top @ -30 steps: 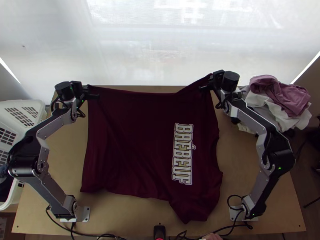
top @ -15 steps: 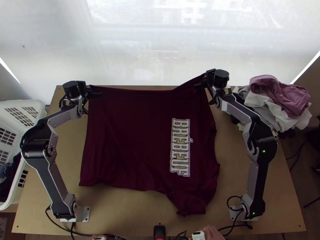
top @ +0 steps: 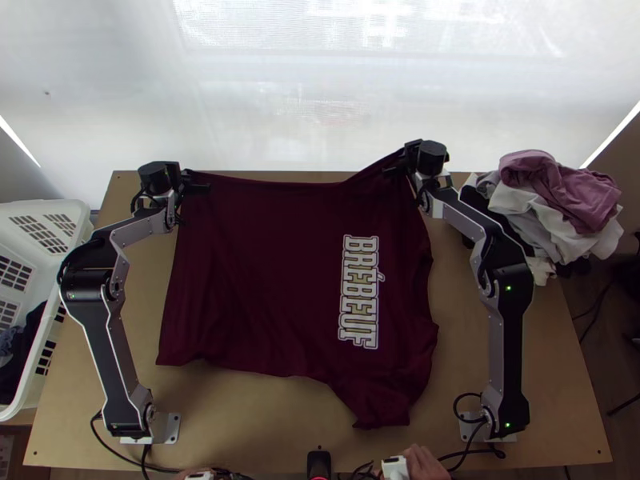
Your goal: Fold the t-shirt
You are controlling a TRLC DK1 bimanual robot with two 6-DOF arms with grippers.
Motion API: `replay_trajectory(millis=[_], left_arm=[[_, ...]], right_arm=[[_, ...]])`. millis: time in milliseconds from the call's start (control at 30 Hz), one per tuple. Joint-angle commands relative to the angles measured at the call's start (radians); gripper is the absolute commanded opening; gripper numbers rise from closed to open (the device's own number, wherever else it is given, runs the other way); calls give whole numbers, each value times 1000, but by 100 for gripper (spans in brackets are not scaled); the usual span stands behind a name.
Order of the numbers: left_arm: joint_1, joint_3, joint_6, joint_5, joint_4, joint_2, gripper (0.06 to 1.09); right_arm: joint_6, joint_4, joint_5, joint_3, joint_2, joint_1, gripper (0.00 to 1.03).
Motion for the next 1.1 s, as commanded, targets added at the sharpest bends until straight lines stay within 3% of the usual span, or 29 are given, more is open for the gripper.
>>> replay_trajectory(millis=[0, 467, 1067], left_arm=[[1, -21, -12, -6, 1, -41, 9], [-18, -302, -45, 5, 3, -268, 9], [-1, -549, -47, 10, 15, -457, 9]], right_arm=[[3, -4, 5, 4, -4, 1, 3], [26, 2, 5, -383, -290, 27, 3], [85, 9, 8, -710, -553, 77, 3]])
